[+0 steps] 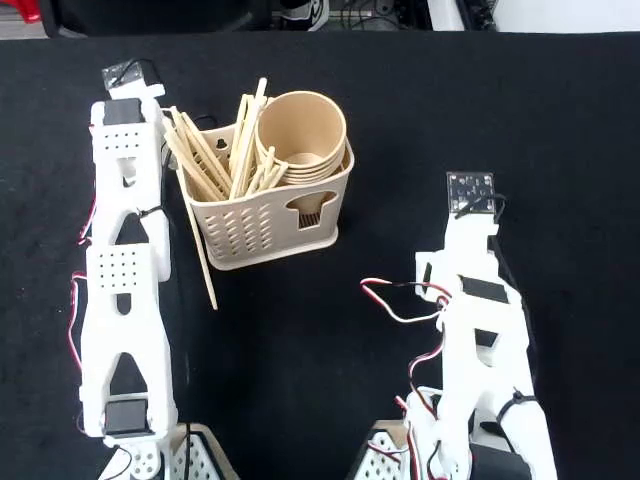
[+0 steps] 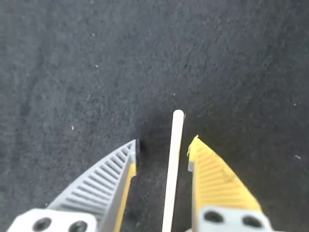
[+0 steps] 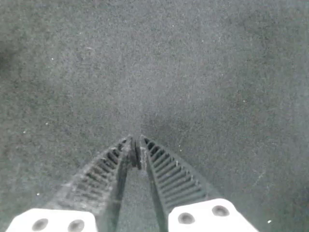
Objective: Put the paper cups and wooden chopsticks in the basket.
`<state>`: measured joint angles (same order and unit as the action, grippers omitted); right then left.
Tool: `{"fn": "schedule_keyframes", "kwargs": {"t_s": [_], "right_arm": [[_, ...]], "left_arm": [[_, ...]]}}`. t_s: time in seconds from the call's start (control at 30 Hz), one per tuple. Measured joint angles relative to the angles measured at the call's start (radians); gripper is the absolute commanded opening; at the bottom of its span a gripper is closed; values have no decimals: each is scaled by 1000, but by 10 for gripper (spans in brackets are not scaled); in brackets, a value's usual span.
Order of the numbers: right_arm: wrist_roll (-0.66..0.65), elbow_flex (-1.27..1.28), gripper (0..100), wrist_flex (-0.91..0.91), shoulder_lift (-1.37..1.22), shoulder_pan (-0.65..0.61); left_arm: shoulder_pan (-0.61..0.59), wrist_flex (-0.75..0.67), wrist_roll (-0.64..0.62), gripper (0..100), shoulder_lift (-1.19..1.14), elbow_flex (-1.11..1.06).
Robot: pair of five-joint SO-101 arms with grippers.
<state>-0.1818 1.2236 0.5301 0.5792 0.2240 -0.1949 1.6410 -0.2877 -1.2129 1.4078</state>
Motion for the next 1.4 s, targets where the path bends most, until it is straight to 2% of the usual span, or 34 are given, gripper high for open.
{"fn": "schedule_keyframes", "kwargs": {"t_s": [0.23, 0.53, 0.93, 1.2, 1.4], "right_arm": [[0, 0, 21, 0, 0, 0], [0, 0, 21, 0, 0, 0], [0, 0, 21, 0, 0, 0], [0, 0, 21, 0, 0, 0], [0, 0, 21, 0, 0, 0]], "left_arm": [[0, -3, 0, 173, 0, -17], [37, -15, 0, 34, 5, -94], [35, -5, 0, 30, 3, -75], [-120, 101, 0, 30, 0, 187], [-164, 115, 0, 30, 41, 209]]}}
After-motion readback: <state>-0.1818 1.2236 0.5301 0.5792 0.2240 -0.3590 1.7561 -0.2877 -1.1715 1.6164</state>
